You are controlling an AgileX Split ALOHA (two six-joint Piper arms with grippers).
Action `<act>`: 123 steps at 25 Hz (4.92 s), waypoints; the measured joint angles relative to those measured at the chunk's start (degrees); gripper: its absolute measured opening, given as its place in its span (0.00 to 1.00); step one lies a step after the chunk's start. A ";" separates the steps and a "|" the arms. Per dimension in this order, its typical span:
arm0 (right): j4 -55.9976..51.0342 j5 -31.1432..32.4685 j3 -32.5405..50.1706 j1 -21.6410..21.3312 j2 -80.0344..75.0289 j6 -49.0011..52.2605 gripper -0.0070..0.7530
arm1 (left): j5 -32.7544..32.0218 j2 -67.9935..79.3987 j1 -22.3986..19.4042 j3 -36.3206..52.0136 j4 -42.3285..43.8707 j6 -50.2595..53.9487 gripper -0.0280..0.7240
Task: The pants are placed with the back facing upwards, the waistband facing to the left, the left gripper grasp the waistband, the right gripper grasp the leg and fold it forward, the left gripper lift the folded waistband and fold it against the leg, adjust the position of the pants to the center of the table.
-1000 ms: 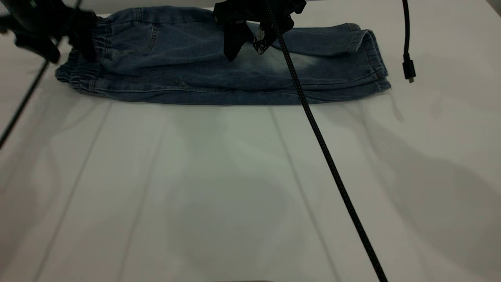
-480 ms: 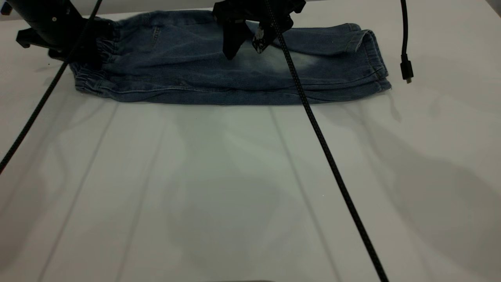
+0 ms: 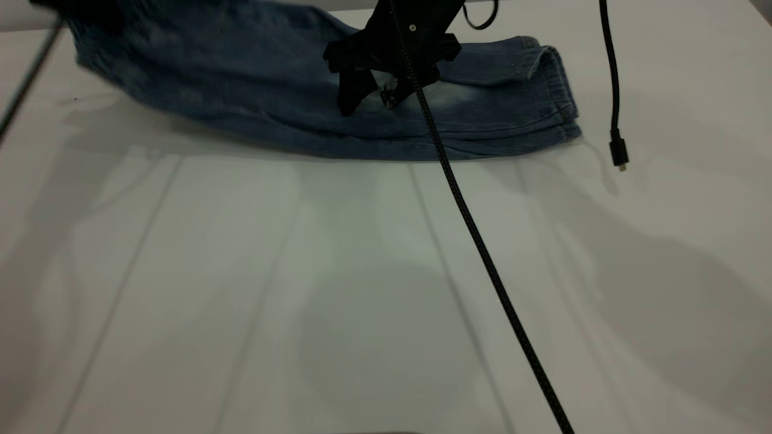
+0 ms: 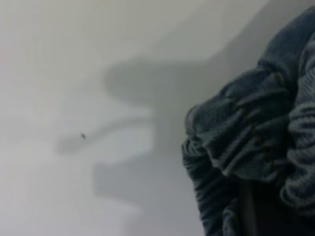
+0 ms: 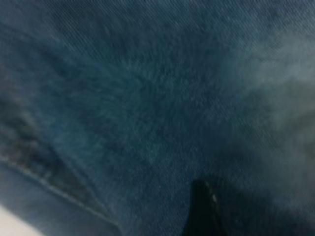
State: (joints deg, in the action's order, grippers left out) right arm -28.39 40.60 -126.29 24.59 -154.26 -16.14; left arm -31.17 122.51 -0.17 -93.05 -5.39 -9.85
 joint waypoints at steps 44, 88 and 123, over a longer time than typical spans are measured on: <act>22.50 31.37 -33.47 -16.89 4.39 15.32 0.58 | 6.50 6.96 35.97 -6.79 0.84 -0.32 0.18; 19.36 31.63 -22.78 -17.03 16.27 13.86 0.58 | 3.09 21.59 37.77 -15.09 23.70 -17.33 0.71; 19.79 31.70 -14.53 -17.03 32.75 13.44 0.58 | -35.96 19.98 37.77 -45.54 17.58 6.68 0.71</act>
State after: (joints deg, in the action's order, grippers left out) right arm -8.60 72.30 -140.82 7.55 -121.52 -2.70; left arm -67.13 142.50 37.60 -138.59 12.19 -3.17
